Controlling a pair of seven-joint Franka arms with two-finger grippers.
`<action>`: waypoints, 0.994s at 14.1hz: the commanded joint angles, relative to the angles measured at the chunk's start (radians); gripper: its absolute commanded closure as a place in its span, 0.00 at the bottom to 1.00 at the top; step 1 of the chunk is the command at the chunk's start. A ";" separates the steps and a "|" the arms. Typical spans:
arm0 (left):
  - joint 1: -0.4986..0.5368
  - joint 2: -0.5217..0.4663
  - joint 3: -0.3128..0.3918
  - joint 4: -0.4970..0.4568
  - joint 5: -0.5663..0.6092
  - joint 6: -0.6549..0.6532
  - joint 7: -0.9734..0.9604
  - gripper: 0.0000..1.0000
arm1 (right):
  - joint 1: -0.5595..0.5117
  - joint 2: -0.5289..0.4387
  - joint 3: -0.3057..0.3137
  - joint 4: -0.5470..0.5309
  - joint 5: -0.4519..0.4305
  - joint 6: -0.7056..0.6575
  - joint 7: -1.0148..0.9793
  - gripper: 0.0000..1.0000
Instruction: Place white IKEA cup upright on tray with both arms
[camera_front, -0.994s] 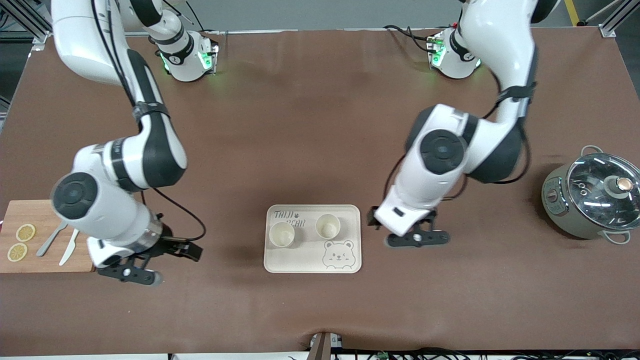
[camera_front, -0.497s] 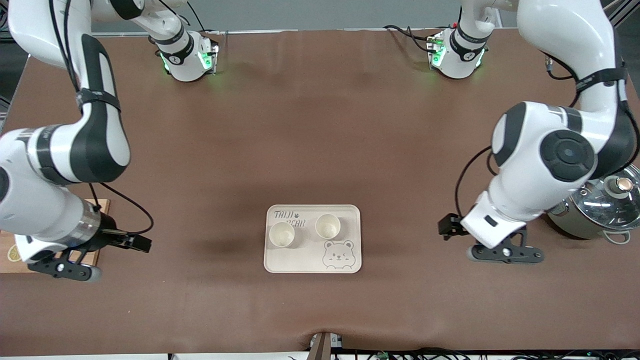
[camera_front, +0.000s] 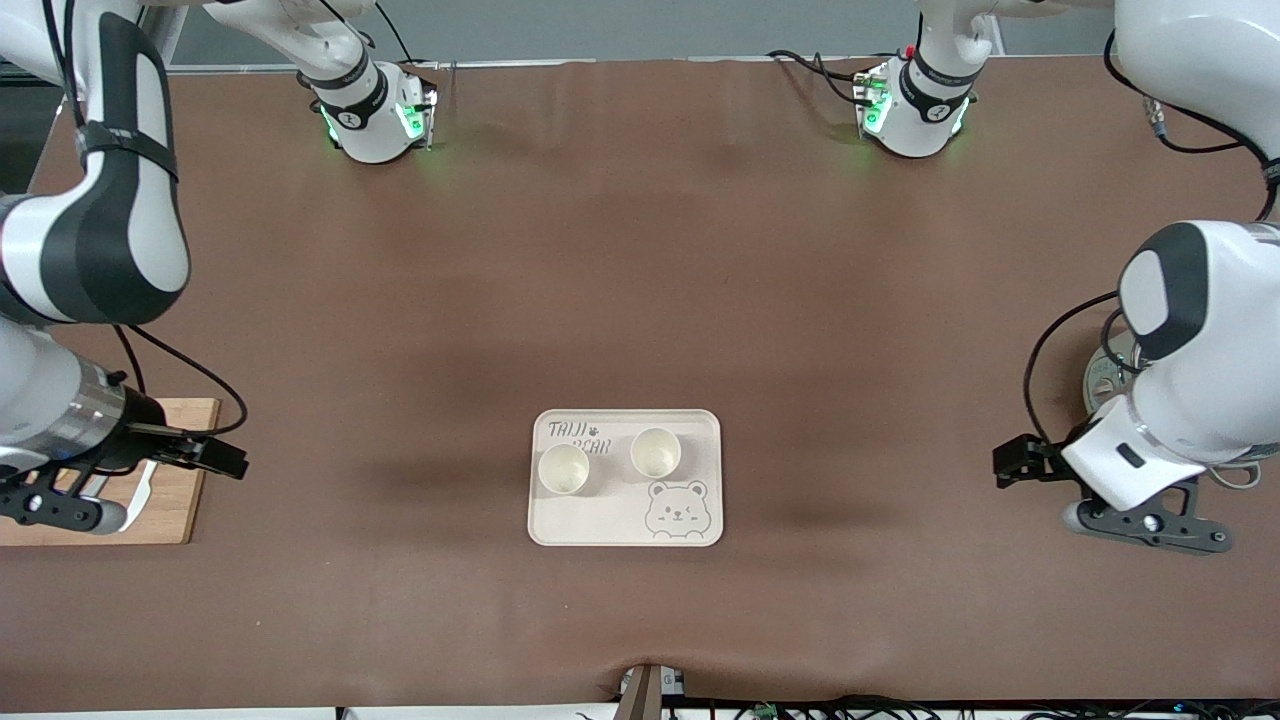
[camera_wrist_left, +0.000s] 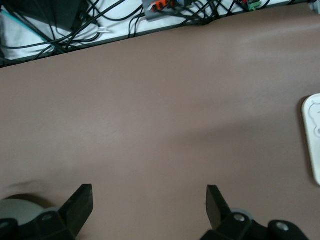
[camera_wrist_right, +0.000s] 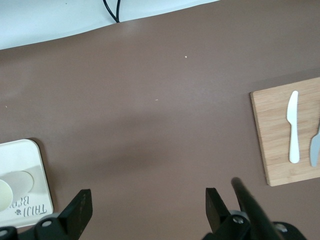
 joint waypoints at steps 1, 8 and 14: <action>0.027 -0.108 -0.012 -0.134 -0.015 -0.002 0.044 0.00 | -0.031 -0.098 0.014 -0.107 -0.012 0.005 -0.043 0.00; 0.031 -0.385 -0.011 -0.497 -0.098 0.017 0.043 0.00 | -0.091 -0.263 0.016 -0.225 -0.007 -0.066 -0.174 0.00; 0.031 -0.539 -0.008 -0.584 -0.084 -0.029 0.045 0.00 | -0.120 -0.358 0.016 -0.289 -0.003 -0.138 -0.264 0.00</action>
